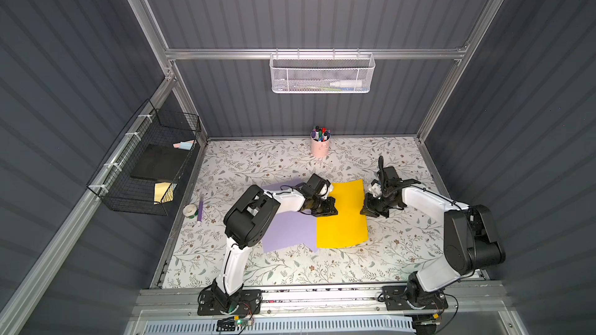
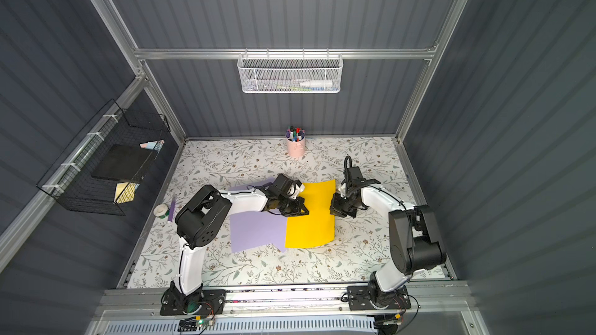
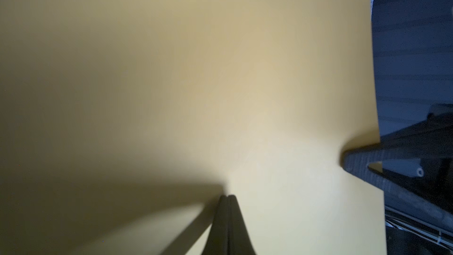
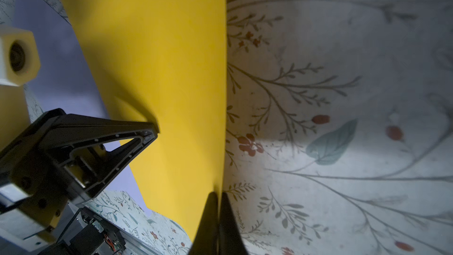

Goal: Fold the rectangular paper in half along the long edge
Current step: Fold the paper.

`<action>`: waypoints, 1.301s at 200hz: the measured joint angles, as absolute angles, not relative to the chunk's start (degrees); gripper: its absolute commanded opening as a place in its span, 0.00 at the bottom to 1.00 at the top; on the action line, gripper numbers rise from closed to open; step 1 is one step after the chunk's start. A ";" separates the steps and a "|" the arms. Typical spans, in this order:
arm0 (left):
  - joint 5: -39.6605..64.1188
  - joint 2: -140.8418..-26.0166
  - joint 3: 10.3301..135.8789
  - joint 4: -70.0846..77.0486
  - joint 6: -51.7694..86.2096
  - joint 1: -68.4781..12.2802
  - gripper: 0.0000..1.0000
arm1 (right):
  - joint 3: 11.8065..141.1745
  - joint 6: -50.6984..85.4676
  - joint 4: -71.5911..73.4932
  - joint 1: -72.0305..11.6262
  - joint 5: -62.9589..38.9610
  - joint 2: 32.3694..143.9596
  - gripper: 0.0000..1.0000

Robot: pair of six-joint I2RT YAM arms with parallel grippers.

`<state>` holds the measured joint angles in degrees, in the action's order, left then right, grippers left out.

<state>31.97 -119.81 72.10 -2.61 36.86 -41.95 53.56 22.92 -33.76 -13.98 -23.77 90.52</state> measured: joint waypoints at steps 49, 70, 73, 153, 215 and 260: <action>32.45 -119.83 72.14 -2.74 36.69 -42.09 0.01 | 53.56 22.92 -33.95 -14.33 -23.97 89.25 0.00; 31.99 -119.52 72.38 -3.92 35.90 -42.22 0.18 | 53.56 22.92 -33.95 -14.76 -23.94 89.25 0.00; 31.99 -119.37 72.38 -4.08 35.46 -42.24 0.20 | 53.56 22.94 -33.98 -14.92 -23.92 89.25 0.00; 21.50 -114.78 78.56 -19.07 30.20 -41.54 0.09 | 53.08 24.43 -34.35 -15.68 -20.49 89.27 0.00; 17.98 -110.91 74.11 -21.89 27.75 -40.36 0.00 | 52.80 24.43 -34.39 -15.68 -19.90 89.27 0.00; 17.93 -112.05 71.57 -22.98 27.77 -40.40 0.00 | 52.80 24.43 -34.41 -15.68 -19.86 89.27 0.00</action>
<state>17.93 -112.05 71.57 -22.98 27.77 -40.40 52.80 24.43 -34.41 -15.68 -19.86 89.27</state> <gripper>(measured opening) 0.053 0.046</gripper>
